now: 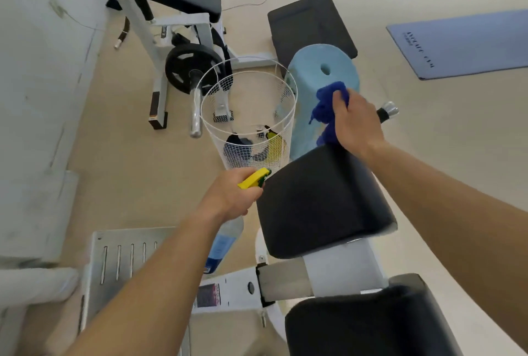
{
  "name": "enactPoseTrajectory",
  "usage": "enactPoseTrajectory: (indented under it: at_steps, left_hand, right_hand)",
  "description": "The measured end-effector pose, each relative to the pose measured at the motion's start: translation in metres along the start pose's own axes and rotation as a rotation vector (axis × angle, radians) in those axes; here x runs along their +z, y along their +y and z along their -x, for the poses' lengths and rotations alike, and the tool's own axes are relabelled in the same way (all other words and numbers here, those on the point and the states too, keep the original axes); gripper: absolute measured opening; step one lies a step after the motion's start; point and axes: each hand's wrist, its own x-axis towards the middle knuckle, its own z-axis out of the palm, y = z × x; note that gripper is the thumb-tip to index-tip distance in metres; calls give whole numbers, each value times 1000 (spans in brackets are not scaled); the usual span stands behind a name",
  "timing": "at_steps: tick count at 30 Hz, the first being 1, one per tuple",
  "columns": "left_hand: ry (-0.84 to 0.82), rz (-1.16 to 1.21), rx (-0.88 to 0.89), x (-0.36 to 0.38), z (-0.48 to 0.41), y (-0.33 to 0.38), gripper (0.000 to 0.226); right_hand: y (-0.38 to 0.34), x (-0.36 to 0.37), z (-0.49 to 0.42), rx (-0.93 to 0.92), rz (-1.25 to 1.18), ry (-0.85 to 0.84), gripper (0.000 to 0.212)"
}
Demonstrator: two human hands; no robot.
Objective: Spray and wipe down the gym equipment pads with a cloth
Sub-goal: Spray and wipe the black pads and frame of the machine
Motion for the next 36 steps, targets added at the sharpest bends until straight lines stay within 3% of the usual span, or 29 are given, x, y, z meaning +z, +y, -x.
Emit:
enactPoseTrajectory:
  at_steps: [2, 4, 6, 8, 10, 13, 19, 24, 30, 36]
  left_hand:
    - [-4, -47, 25, -1, -10, -10, 6]
    - [-3, -116, 40, -2, -15, -18, 3]
    - [-17, -192, 59, -5, -16, -25, 6]
    - [-21, -221, 72, -11, -13, -34, 9]
    - [7, -182, 70, -18, -9, -44, 11]
    - [35, -106, 48, -28, -4, -60, 13]
    - [25, -54, 41, -33, 1, -79, 11]
    - [49, -34, 9, -34, -2, -78, 12]
    - [52, -75, 35, -23, -7, -50, 6]
    - [84, -81, 84, 1, -10, -17, 3]
  right_hand:
    - [-4, 5, 0, -25, -14, -5, 37]
    - [-10, 8, 1, -48, 59, -118, 38]
    - [-15, 15, 6, -66, 280, -344, 40]
    - [-14, 31, 11, -176, 672, -506, 44]
    - [-8, 51, 15, -294, 991, -525, 42]
    - [-1, 94, 25, -473, 1118, -567, 36]
    - [16, 199, 44, -589, 1252, -774, 34]
    - [24, 188, 43, -698, 1200, -779, 37]
    - [6, 123, 13, -491, 1137, -598, 43]
    - [6, 59, -20, -245, 950, -617, 36]
